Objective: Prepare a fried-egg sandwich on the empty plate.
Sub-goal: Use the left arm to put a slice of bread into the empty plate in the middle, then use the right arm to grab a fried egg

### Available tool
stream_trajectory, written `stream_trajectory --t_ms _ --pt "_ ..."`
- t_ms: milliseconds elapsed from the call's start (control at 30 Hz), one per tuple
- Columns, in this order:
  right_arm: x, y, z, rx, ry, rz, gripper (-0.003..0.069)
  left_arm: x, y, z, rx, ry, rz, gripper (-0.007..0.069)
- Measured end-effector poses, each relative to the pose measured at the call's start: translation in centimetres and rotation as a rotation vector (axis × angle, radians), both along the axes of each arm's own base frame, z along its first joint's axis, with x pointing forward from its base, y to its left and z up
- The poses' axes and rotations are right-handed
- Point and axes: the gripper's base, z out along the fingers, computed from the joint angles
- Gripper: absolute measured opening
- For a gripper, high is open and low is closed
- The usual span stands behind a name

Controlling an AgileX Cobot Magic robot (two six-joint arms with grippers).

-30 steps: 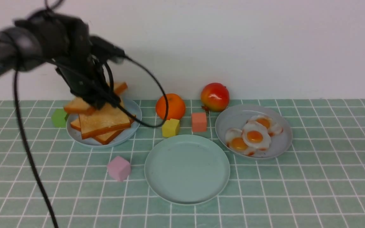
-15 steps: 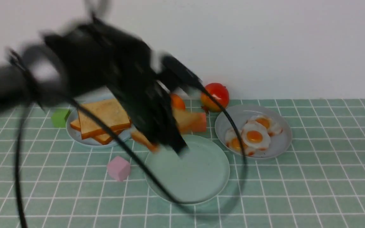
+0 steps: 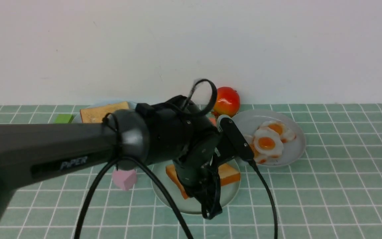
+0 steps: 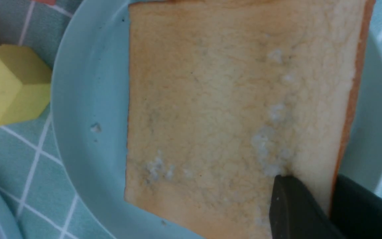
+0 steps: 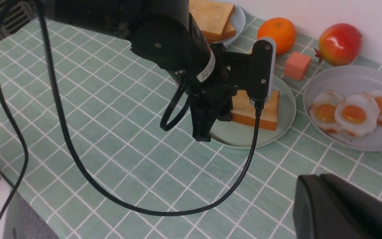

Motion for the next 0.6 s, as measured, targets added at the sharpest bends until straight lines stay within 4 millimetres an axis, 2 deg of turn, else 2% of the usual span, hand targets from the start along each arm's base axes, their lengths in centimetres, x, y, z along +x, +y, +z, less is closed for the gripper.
stream_trajectory --t_ms 67,200,300,333,467,600 --pt "0.0 0.0 0.0 0.0 0.0 0.0 0.0032 0.2 0.1 -0.1 0.02 -0.014 -0.011 0.0153" --pt "0.0 0.0 0.0 0.0 0.0 0.0 0.0036 0.5 0.3 -0.1 0.067 -0.064 -0.038 0.0304" --pt "0.0 0.0 0.0 0.0 0.0 0.0 0.0037 0.6 0.3 -0.1 0.063 -0.068 -0.023 0.0363" --pt "0.0 0.0 0.0 0.0 0.0 0.0 0.004 0.6 0.3 -0.1 0.049 -0.066 0.003 0.0403" --pt "0.4 0.1 -0.2 0.004 0.033 -0.009 0.0045 0.5 0.4 0.4 0.007 -0.061 0.076 0.0451" --pt "2.6 0.5 -1.1 -0.001 0.145 -0.071 0.005 -0.6 0.5 2.8 -0.047 -0.064 0.141 0.0456"
